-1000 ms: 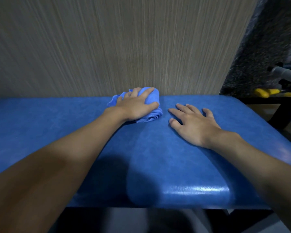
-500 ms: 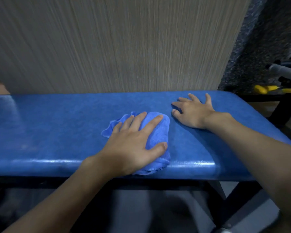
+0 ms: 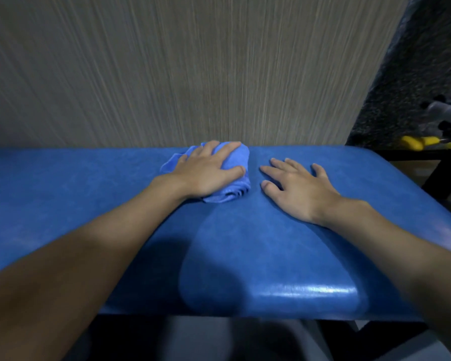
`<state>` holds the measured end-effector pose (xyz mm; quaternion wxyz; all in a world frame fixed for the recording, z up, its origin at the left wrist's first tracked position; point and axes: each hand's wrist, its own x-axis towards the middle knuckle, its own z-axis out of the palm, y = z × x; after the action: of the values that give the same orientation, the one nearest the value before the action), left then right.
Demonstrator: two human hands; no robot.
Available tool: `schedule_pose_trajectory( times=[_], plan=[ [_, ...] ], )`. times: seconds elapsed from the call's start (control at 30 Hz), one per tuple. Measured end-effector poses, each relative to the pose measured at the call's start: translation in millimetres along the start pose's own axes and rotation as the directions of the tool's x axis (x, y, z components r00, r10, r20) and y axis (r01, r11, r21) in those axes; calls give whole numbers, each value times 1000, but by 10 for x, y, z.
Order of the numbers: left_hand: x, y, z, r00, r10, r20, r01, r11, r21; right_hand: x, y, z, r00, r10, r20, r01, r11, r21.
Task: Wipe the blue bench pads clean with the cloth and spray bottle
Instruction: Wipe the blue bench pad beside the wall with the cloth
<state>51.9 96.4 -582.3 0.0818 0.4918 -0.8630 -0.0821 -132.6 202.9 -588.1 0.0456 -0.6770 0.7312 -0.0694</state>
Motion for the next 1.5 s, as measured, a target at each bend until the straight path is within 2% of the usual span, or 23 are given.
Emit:
schedule_pose_trajectory(
  times=[0.13,0.27,0.67,0.83,0.87,0.97,1.1,1.37,1.5],
  plan=[
    [397,-66,-23,998,-64,21,65,997,-42,5,5,15,1000,-5,-8,5,1000,1],
    [320,-37,-3,999,-43,-15,43,999,-8,6,6,6,1000,2,-2,-2,1000,1],
    [-1288,254,4,998,57,-14,-57,998,39,-58,-46,-40,1000,4,-16,-4,1000,19],
    [-1675,266,47,995,97,-36,-95,994,61,-121,-104,-127,1000,-10,-17,8,995,-104],
    [-1672,263,46,994,100,-41,-97,993,60,-108,-108,-151,1000,-12,-23,10,996,-83],
    [-1526,233,31,994,98,-47,-96,994,55,-54,-113,-151,1000,8,-30,-7,999,36],
    [-1136,142,3,997,80,-14,-80,997,13,2,-106,-15,999,3,33,-3,1000,-16],
    [63,-85,-37,999,-46,-7,46,999,-26,7,-93,31,1000,-15,5,15,1000,-24],
    [378,-140,-49,995,-101,7,102,994,-45,6,-92,19,1000,-10,4,10,1000,-19]
  ],
)
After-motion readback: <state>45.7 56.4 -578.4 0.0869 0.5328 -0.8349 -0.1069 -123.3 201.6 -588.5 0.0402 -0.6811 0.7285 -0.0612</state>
